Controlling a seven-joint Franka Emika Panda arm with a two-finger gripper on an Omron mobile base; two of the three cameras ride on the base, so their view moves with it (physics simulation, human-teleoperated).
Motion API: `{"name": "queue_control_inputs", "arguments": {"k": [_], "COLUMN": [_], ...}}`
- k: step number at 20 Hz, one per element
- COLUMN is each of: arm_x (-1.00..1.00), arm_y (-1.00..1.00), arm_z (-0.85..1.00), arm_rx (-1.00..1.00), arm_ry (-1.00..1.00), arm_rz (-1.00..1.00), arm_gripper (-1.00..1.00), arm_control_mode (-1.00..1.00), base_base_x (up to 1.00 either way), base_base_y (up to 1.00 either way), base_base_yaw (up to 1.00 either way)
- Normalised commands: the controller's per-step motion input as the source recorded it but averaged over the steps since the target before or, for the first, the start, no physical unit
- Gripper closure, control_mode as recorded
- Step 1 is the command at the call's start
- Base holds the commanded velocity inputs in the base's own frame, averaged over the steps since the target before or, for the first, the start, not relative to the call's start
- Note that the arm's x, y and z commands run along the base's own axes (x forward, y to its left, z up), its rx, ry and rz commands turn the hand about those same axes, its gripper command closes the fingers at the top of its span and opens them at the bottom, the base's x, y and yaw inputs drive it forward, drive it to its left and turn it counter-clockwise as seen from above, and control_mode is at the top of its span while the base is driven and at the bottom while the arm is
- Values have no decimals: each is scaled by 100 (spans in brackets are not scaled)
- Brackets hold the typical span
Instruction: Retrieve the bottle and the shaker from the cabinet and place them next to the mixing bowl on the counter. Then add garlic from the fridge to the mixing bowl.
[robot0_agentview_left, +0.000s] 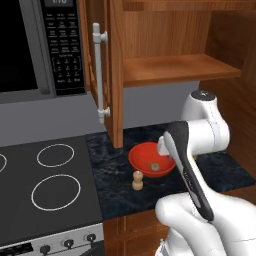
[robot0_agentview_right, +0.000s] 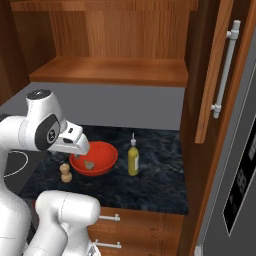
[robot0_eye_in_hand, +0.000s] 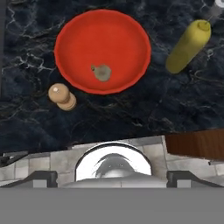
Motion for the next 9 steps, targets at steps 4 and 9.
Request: {"name": "queue_control_inputs", "arguments": {"k": [4,9], "arm_x": [-52,-28], "arm_y": [0,-5], "arm_z": [40,2], "arm_rx": [0,0], "arm_ry": [0,4], "arm_rz": [0,-1], "arm_gripper": [-100,-100], "arm_control_mode": [-100,-100], "base_base_x": [0,0], "base_base_y": [0,0], "base_base_yaw": [0,0]}}
